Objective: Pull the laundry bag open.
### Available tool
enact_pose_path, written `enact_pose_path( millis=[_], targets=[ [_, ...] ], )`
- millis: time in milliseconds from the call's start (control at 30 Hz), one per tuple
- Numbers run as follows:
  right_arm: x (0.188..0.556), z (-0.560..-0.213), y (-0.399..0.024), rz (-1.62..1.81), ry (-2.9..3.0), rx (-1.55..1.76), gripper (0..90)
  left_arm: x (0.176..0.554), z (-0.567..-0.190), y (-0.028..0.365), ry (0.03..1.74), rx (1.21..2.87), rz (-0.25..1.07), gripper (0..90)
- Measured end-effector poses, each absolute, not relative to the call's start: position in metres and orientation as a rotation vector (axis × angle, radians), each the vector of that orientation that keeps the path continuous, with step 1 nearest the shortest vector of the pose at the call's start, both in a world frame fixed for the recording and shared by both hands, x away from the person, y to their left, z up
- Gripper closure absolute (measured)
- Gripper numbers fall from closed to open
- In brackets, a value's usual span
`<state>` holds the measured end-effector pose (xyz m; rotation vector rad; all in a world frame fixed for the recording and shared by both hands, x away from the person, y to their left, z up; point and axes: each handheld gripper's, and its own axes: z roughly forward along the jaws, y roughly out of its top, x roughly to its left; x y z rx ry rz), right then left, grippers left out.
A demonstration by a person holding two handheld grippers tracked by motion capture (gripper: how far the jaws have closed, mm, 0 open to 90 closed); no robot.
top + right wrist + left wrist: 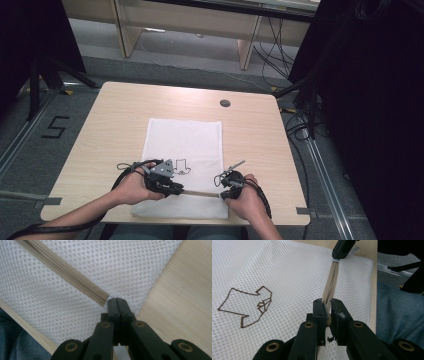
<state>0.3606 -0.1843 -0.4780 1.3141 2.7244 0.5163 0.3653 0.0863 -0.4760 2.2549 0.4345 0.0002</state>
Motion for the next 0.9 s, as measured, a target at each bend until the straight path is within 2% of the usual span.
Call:
enact_pose_path(
  millis=[900],
  targets=[
    [0.360,-0.478,-0.183,0.510,2.714,1.334,90.0,0.364,-0.475,0.099,0.437,2.271,0.023,82.1]
  ],
)
